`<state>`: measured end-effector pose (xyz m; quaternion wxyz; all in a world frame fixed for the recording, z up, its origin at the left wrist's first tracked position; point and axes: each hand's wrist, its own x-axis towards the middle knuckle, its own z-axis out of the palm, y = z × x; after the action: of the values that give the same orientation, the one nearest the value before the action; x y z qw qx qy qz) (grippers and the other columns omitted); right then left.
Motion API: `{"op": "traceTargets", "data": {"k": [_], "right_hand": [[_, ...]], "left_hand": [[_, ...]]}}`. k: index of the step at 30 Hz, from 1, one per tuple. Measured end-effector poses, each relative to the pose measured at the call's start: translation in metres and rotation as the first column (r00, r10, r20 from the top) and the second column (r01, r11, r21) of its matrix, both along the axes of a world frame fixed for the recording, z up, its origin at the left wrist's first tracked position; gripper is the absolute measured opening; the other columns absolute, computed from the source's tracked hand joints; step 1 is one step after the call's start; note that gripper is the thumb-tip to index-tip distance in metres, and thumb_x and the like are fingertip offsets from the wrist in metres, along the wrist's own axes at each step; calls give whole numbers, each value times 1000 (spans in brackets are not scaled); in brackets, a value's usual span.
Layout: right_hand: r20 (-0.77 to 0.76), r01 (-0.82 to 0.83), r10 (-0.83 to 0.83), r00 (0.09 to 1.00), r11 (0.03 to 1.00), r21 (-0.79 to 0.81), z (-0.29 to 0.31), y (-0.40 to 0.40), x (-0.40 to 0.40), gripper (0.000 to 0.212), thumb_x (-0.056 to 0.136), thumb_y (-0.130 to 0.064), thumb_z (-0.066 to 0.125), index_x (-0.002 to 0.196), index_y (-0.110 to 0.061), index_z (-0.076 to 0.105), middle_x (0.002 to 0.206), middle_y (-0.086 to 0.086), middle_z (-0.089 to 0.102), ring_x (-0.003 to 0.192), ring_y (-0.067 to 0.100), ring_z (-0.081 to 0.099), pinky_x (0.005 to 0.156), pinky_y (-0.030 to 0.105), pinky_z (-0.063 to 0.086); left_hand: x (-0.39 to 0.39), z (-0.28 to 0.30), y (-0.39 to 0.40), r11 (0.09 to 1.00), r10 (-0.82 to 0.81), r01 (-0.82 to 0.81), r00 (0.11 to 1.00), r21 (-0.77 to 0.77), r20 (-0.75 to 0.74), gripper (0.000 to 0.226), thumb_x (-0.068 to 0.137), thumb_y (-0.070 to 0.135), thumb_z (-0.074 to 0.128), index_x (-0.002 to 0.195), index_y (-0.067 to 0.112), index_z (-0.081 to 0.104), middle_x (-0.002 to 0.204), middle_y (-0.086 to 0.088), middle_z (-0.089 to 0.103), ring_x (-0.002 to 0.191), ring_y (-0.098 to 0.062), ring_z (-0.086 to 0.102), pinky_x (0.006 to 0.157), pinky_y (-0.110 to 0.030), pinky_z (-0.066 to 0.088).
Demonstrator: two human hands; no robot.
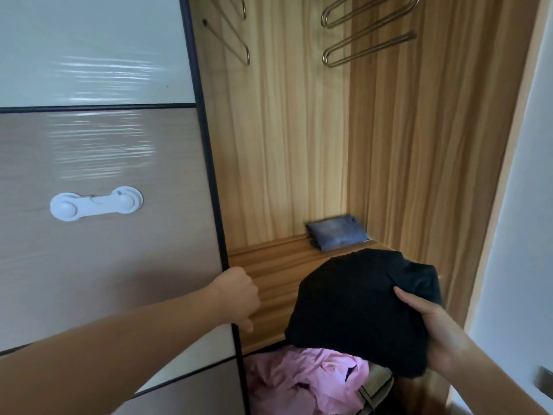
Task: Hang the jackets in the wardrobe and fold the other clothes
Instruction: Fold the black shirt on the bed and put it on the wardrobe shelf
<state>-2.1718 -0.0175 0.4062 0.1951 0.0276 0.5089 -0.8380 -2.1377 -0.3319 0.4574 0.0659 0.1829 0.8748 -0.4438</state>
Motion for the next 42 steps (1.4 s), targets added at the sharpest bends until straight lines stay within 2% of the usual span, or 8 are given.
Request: {"op": "traceTargets", "data": {"k": [2,5,8,11,13,19,29,42], "right_hand": [[-10,-9,9,1000,1000,10,5,-4,0,48,69,-24,73,115,-11,66,102,17,74,100,39,66,73,47,51],[-32,-4,4,999,1000,12,11,-7,-7,52,69,-22,73,119,-13,64,109,17,72,105,40,64,86,51,49],[-46,-38,39,998,999,13,13,-9,-21,45,70,-22,73,114,-13,69,109,16,72,100,40,67,83,49,49],[-28,-123,122,992,992,-3,9,-11,-47,29,68,-21,73,94,-10,78,107,18,72,90,37,71,73,45,52],[11,-178,178,984,984,16,3,-12,-71,28,65,-22,74,90,-9,79,107,19,72,90,38,71,66,44,58],[171,-263,244,955,960,100,-22,-29,-167,49,63,-24,80,106,-2,73,114,25,68,97,45,68,69,50,58],[283,-292,183,941,863,413,-62,-79,-325,57,83,-32,71,126,0,54,123,26,58,115,41,55,107,52,37],[176,-311,257,950,805,505,-93,-219,-479,25,95,-28,59,104,-5,61,97,15,67,87,31,65,69,38,52]], "left_hand": [[0,-1,-1,892,91,-44,992,450,-84,55,100,55,31,82,15,64,81,-5,65,74,-25,63,57,-32,37],[-5,-8,19,159,323,-102,945,982,46,58,87,71,40,70,20,59,69,4,61,68,-15,61,64,-31,45],[-17,-30,51,-531,257,-281,846,799,468,74,61,87,54,98,25,69,96,9,71,94,-13,66,87,-31,52],[-36,-56,62,-862,-145,-440,690,252,709,81,55,80,72,118,29,63,112,-2,72,103,-22,69,94,-37,53],[-52,-69,60,-897,-274,-438,656,59,703,88,53,75,79,123,26,62,119,-8,70,108,-27,67,99,-42,50],[-121,-99,54,-952,-255,-295,633,-77,731,66,59,47,90,111,14,67,101,-17,73,90,-33,72,67,-37,60],[-232,-143,16,-1000,15,-5,610,23,792,64,62,54,86,112,22,63,100,-11,75,92,-32,72,79,-46,57],[-340,-163,-91,-963,188,266,562,39,805,40,89,51,62,110,17,63,94,-12,76,86,-35,72,77,-50,59]]}}
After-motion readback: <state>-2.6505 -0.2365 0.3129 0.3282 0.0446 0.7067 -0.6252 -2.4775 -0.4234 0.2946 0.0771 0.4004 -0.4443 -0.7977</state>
